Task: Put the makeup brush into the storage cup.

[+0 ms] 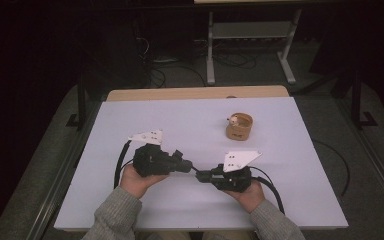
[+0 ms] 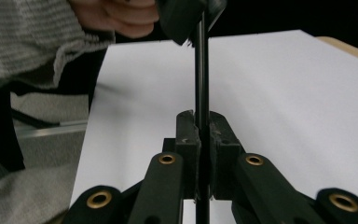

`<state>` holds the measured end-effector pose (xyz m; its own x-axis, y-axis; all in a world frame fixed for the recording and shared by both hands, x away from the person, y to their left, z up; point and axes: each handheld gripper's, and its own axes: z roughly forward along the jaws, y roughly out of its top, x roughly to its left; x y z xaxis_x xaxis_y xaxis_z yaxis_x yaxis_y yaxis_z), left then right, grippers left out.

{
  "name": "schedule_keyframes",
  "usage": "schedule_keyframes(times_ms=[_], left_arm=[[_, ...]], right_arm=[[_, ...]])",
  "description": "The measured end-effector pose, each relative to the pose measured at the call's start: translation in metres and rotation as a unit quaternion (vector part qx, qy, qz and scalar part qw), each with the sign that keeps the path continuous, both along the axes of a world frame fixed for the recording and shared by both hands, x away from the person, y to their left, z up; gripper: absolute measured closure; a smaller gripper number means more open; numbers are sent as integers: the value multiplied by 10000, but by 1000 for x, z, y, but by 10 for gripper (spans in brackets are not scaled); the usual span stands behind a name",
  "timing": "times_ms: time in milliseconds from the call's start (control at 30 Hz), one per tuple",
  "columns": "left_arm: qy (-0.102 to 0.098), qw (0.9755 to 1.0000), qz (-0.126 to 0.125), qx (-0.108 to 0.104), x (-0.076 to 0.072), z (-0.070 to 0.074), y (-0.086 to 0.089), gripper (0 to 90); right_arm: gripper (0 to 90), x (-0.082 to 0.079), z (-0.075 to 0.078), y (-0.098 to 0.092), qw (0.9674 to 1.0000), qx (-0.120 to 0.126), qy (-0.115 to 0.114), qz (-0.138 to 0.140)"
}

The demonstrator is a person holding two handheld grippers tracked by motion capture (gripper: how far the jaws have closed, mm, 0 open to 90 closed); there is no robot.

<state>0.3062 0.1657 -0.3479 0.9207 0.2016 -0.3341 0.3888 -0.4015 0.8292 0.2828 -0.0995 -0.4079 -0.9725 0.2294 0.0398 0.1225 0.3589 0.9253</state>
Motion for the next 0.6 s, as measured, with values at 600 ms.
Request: schedule_keyframes(times_ms=[600], left_arm=[[-305, 9972, -140, 664, -7, 4, -10, 855]], right_arm=[[788, -2, 17, 6, 9943, -1044, -26, 200]])
